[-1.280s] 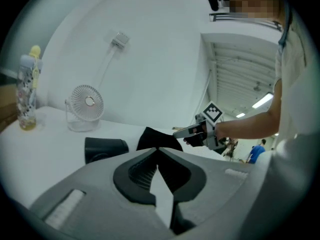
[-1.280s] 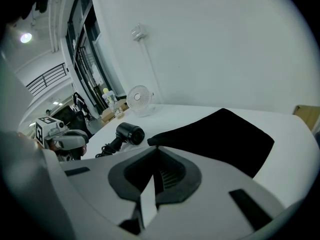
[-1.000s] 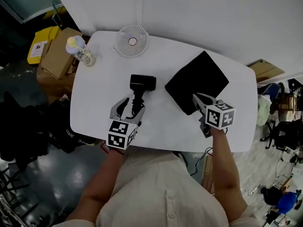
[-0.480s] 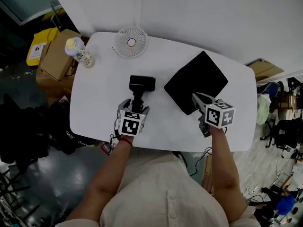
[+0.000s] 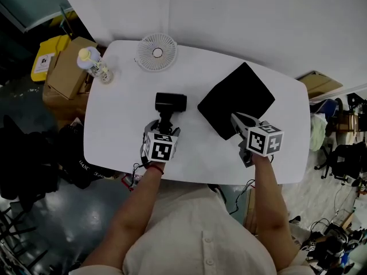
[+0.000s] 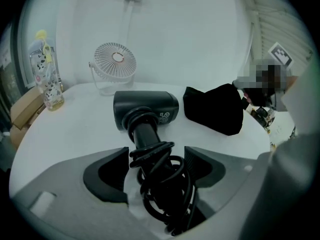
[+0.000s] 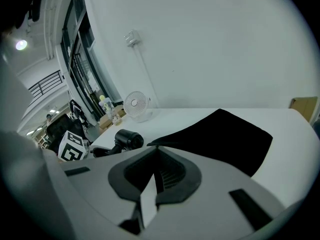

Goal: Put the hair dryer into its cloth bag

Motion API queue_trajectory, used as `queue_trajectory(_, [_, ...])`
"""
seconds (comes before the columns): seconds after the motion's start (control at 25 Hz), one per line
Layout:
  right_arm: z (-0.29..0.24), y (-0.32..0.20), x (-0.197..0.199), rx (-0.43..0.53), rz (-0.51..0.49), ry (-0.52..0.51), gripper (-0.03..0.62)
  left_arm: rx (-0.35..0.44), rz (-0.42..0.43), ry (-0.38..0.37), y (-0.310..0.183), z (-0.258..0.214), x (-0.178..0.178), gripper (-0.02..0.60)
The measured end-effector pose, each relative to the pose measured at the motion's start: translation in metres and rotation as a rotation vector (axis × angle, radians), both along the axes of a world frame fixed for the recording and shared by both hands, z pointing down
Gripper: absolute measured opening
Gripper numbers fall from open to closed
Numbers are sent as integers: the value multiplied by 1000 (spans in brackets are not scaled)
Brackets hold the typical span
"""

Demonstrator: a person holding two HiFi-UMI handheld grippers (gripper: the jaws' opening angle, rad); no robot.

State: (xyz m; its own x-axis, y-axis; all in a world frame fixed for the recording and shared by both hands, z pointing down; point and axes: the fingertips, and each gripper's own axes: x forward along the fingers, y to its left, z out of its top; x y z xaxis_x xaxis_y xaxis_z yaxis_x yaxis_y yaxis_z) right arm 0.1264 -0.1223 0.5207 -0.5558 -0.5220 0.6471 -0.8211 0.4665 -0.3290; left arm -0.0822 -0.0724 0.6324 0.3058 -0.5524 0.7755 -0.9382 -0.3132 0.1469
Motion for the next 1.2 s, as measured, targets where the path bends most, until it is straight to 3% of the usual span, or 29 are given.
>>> queue_trajectory(0.2, [-4, -3, -1, 3, 16, -19, 20, -12, 15, -13, 2, 9, -2, 350])
queue_trajectory(0.44, [-6, -4, -1, 5, 20, -20, 20, 20, 39, -82, 4, 10, -1, 350])
queue_trajectory(0.64, [-6, -5, -2, 5, 22, -20, 20, -9, -4, -69, 2, 10, -10, 293])
queue_trajectory(0.72, [-6, -5, -2, 4, 24, -22, 20, -26, -10, -53, 3, 9, -16, 224])
queue_trajectory(0.76, [-6, -5, -1, 3, 24, -23, 20, -34, -1, -45, 4, 8, -18, 218])
queue_trajectory(1.08, [-4, -9, 1, -1, 38, -37, 20, -73, 77, 97, 20, -27, -11, 212])
queue_trajectory(1.2, [-5, -10, 1, -1, 44, -47, 20, -90, 121, 204, 33, -50, 4, 212])
